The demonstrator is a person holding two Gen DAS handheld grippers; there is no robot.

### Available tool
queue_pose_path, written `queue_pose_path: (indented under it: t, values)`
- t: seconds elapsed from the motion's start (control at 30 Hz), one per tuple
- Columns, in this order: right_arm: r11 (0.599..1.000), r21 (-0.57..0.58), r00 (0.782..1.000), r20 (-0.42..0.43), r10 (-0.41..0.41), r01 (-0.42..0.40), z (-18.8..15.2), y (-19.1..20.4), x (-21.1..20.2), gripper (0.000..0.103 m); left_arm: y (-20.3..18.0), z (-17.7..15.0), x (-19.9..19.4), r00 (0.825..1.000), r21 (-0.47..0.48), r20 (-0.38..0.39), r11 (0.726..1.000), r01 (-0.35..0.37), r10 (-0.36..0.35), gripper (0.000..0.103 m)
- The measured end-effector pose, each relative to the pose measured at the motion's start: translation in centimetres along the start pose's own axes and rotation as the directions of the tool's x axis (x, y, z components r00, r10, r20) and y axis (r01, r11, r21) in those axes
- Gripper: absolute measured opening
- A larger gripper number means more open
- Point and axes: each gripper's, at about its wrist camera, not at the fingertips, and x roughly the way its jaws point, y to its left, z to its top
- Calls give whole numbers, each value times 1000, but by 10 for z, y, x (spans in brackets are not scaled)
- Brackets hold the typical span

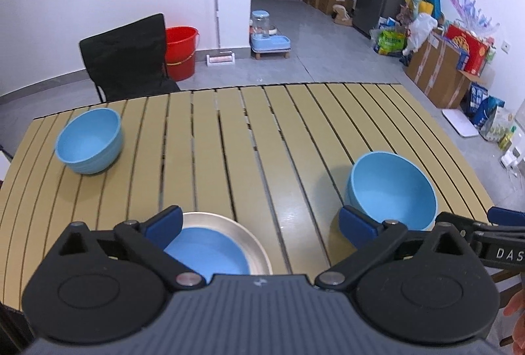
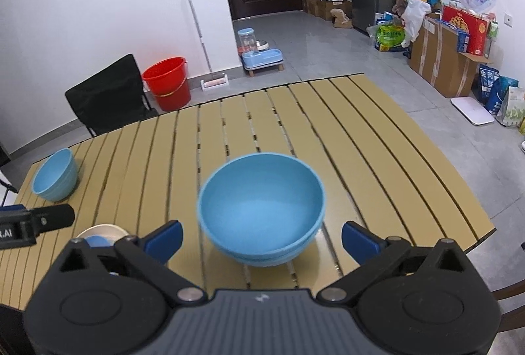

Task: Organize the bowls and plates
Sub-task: 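Move both open tools to the remaining light-blue bowl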

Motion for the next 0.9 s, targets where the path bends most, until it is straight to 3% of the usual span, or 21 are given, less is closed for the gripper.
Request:
queue_pose_path:
  t: [0.4, 0.9]
  values:
    - [996, -72, 999, 21, 45, -43, -8, 54, -26, 103, 57, -15, -39, 999, -86, 40, 996, -31, 35, 103]
    - [978, -158, 991, -12, 132, -133, -12, 135, -27, 103, 147, -27, -63, 994, -184, 57, 979, -86, 98, 103]
